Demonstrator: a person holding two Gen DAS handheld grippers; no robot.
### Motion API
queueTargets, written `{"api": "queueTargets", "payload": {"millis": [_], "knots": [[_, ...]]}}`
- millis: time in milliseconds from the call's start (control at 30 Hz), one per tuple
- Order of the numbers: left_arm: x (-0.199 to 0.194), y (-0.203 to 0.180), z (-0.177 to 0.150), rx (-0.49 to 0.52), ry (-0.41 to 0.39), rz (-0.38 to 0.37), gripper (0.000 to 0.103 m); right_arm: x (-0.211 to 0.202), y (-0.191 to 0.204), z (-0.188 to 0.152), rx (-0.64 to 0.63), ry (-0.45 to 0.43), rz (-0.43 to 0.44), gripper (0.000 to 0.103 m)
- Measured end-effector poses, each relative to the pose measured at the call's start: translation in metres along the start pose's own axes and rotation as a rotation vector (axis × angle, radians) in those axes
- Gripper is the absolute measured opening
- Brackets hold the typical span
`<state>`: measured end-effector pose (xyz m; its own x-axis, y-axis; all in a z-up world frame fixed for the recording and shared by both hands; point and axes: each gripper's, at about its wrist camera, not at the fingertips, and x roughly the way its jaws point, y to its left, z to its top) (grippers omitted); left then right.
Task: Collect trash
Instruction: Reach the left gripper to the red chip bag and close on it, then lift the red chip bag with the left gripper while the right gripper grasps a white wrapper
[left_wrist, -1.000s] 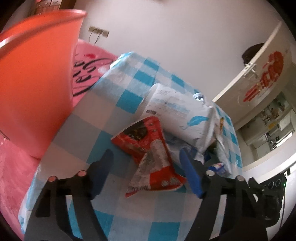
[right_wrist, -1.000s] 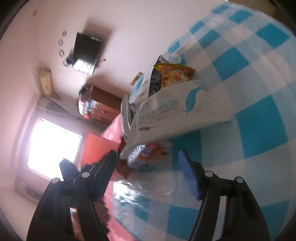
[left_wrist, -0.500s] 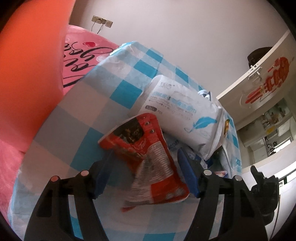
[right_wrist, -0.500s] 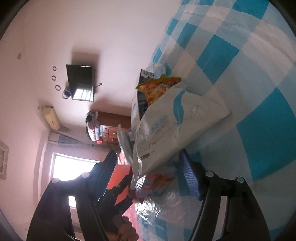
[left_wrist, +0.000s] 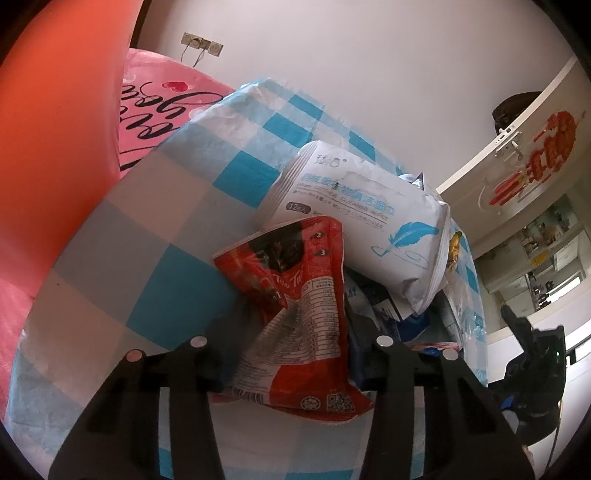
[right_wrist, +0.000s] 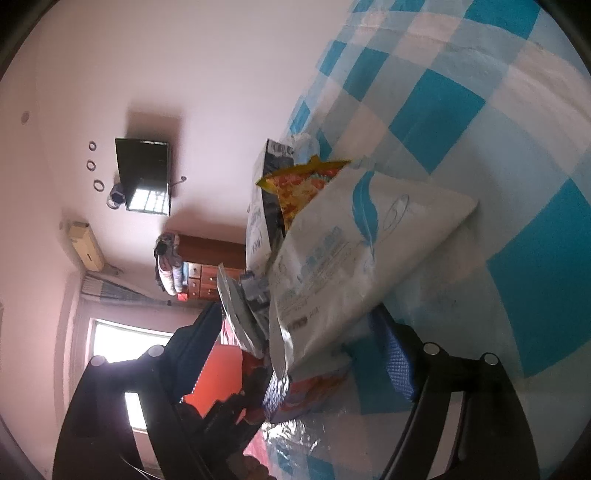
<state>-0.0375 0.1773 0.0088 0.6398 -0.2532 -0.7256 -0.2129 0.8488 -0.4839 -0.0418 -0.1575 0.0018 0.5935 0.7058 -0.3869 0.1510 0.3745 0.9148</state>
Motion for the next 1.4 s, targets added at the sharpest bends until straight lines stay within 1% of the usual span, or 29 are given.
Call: {"api": "queueTargets", "payload": {"millis": [200, 267, 333, 367, 400, 433, 467, 533, 700, 767, 833, 967, 1067, 1200, 1400], "knots": [[-0.002, 0.001, -0.002, 0.005, -0.002, -0.008, 0.044, 0.002, -0.003, 0.008, 0.039, -0.053, -0.002, 0.08], [-0.003, 0.001, -0.003, 0.009, -0.003, -0.006, 0.043, 0.005, -0.003, 0.01, 0.037, -0.063, -0.024, 0.07], [-0.006, 0.002, -0.004, 0.014, -0.008, -0.007, 0.042, 0.008, -0.008, 0.013, 0.039, -0.068, -0.07, 0.043], [-0.007, 0.001, -0.004, 0.017, -0.008, -0.009, 0.042, 0.009, -0.013, 0.015, 0.039, -0.069, -0.097, 0.036], [-0.009, 0.001, -0.005, 0.022, -0.007, -0.012, 0.042, 0.009, -0.015, 0.017, 0.038, -0.069, -0.102, 0.03], [-0.01, 0.001, -0.006, 0.027, -0.007, -0.014, 0.042, 0.008, -0.017, 0.018, 0.031, -0.071, -0.094, 0.03], [-0.012, 0.0, -0.006, 0.032, -0.009, -0.015, 0.042, 0.007, -0.016, 0.018, 0.018, -0.077, -0.102, 0.03], [-0.016, -0.002, -0.007, 0.048, -0.019, -0.017, 0.042, 0.002, -0.014, 0.018, -0.008, -0.091, -0.098, 0.022], [-0.025, -0.006, -0.008, 0.062, -0.032, -0.041, 0.04, -0.018, 0.0, 0.021, -0.152, -0.133, -0.105, 0.016], [-0.03, -0.007, -0.008, 0.063, -0.038, -0.052, 0.039, -0.026, 0.01, 0.018, -0.244, -0.156, -0.144, 0.015], [-0.034, -0.009, -0.009, 0.065, -0.044, -0.064, 0.039, -0.031, 0.017, 0.014, -0.31, -0.168, -0.172, 0.014], [-0.042, -0.014, -0.01, 0.073, -0.054, -0.089, 0.039, -0.039, 0.028, 0.004, -0.403, -0.168, -0.199, 0.013], [-0.049, -0.019, -0.011, 0.083, -0.064, -0.109, 0.039, -0.044, 0.034, -0.003, -0.43, -0.166, -0.194, 0.012], [-0.06, -0.026, -0.012, 0.096, -0.078, -0.14, 0.039, -0.056, 0.048, -0.011, -0.486, -0.186, -0.188, 0.012], [-0.081, -0.041, -0.012, 0.129, -0.11, -0.193, 0.039, -0.069, 0.078, -0.019, -0.525, -0.192, -0.128, 0.012]]}}
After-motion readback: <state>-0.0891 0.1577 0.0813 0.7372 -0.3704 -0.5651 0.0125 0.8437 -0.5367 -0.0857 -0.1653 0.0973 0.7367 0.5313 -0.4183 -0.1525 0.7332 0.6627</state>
